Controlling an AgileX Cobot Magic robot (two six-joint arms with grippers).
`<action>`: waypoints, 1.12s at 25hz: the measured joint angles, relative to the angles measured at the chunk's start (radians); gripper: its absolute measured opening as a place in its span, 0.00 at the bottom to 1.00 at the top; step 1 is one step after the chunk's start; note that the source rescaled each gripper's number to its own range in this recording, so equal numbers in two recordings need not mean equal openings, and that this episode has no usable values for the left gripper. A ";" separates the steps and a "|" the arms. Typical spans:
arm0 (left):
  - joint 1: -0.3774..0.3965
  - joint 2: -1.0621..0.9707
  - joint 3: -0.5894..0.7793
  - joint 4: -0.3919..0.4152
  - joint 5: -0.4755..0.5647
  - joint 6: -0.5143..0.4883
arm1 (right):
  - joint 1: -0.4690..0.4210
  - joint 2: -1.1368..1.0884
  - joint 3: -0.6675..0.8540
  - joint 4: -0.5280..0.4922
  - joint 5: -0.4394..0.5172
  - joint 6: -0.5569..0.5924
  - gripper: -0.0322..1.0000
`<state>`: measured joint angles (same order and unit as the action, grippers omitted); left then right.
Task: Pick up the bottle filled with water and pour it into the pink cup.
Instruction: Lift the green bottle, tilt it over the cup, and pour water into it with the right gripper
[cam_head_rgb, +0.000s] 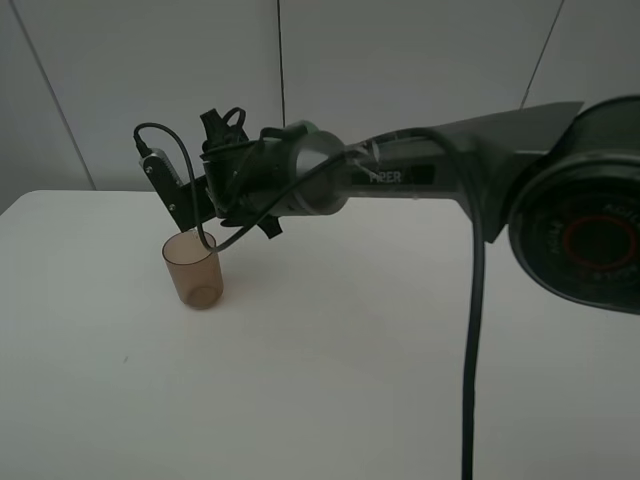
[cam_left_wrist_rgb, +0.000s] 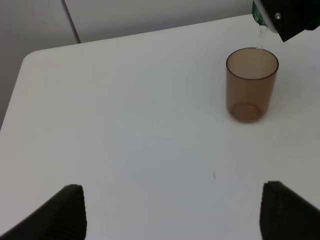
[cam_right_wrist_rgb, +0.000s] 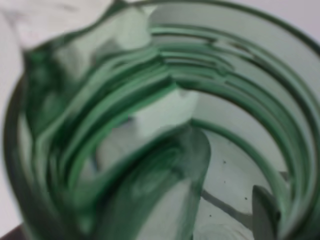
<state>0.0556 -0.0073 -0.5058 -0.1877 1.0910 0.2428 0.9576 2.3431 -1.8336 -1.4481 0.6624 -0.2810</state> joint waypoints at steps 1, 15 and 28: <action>0.000 0.000 0.000 0.000 0.000 0.000 | 0.000 0.001 0.000 -0.003 -0.001 0.000 0.03; 0.000 0.000 0.000 0.000 0.000 0.000 | 0.000 0.001 0.000 -0.057 -0.005 0.000 0.03; 0.000 0.000 0.000 0.000 0.000 0.000 | 0.000 0.001 0.000 -0.085 -0.015 0.000 0.03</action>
<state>0.0556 -0.0073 -0.5058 -0.1877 1.0910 0.2428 0.9576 2.3440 -1.8336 -1.5329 0.6473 -0.2810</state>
